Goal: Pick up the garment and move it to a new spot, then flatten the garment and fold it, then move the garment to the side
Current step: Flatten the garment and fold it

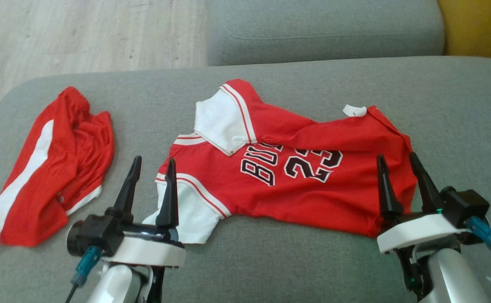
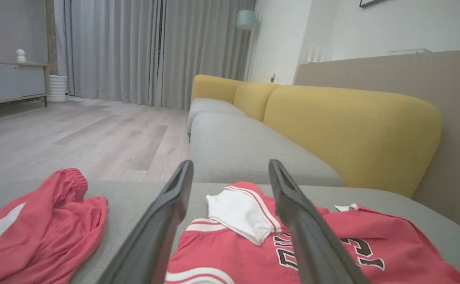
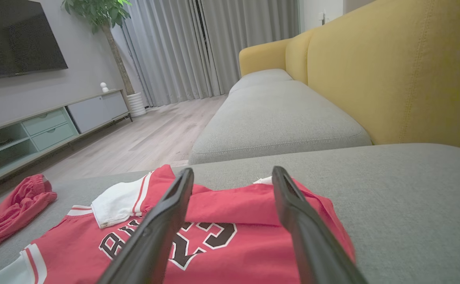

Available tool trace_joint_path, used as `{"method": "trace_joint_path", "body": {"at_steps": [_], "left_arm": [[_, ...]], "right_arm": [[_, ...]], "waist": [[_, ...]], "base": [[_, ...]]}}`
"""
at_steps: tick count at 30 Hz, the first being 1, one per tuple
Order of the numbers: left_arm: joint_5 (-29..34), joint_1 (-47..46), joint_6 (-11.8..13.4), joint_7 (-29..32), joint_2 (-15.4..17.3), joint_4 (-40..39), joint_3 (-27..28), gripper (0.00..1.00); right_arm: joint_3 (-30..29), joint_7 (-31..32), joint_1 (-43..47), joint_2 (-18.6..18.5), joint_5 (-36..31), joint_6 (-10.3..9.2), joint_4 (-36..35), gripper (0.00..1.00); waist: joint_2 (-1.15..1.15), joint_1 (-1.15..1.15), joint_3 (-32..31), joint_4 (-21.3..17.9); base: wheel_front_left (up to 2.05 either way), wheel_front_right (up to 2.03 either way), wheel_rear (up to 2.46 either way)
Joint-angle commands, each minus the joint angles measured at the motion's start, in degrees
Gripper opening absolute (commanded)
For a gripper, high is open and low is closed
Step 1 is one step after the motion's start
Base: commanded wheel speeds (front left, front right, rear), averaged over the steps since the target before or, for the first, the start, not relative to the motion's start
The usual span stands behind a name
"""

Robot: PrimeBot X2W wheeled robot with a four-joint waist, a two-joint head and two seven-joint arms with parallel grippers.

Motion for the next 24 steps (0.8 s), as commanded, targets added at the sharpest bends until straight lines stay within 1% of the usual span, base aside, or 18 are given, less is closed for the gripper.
{"method": "trace_joint_path", "body": {"at_steps": [1,6,9,11,13,17,21,24], "left_arm": [[0.43,-2.27,-0.47,-0.76,0.35,-1.47,1.96,1.0],[1.48,-1.36,-1.78,-1.33,-0.8,-0.09,1.47,1.0],[1.97,-1.36,-2.57,-1.41,-1.49,0.17,1.6,1.0],[2.39,-1.75,-3.1,-1.43,-1.92,0.13,1.86,1.0],[2.75,-2.36,-3.68,-1.44,-2.46,0.03,2.22,1.0],[3.54,-3.76,-5.08,-1.44,-3.57,0.23,2.62,1.0],[4.09,-5.0,-6.35,-1.45,-4.71,0.84,2.97,1.0],[4.46,-5.66,-7.16,-1.45,-5.4,1.34,3.11,1.0]], "right_arm": [[1.62,-0.55,-1.93,-0.08,0.27,-0.04,-2.2,1.0],[1.4,-0.47,-2.27,-0.08,0.11,-0.04,-2.42,1.0],[-0.01,0.31,-3.86,-0.08,-1.91,-0.04,-2.69,1.0],[-1.68,2.14,-5.64,-0.08,-4.8,-0.04,-2.27,1.0],[-3.83,4.27,-8.14,-0.08,-5.53,-0.04,-1.35,1.0],[-8.87,10.48,-14.62,-0.08,-8.63,-0.04,3.56,1.0],[-13.53,17.48,-21.57,-0.08,-11.26,-0.04,11.48,1.0],[-17.59,19.78,-25.98,-0.08,-15.47,-0.04,16.57,1.0]], "waist": [[0.0,0.0,0.27,-0.48],[0.0,0.0,1.5,-1.25],[0.0,0.0,3.09,-0.72],[0.0,0.0,4.42,-0.16],[0.0,0.0,5.85,0.64],[0.0,0.0,8.57,2.47],[0.0,0.0,10.4,4.23],[0.0,0.0,11.34,5.41]], "base": [[0.0,0.0,0.0],[0.0,0.0,0.0],[0.0,0.0,0.0],[0.0,0.0,0.0],[0.0,0.0,0.0],[0.0,0.0,0.0],[0.0,0.0,0.0],[0.0,0.0,0.0]]}}
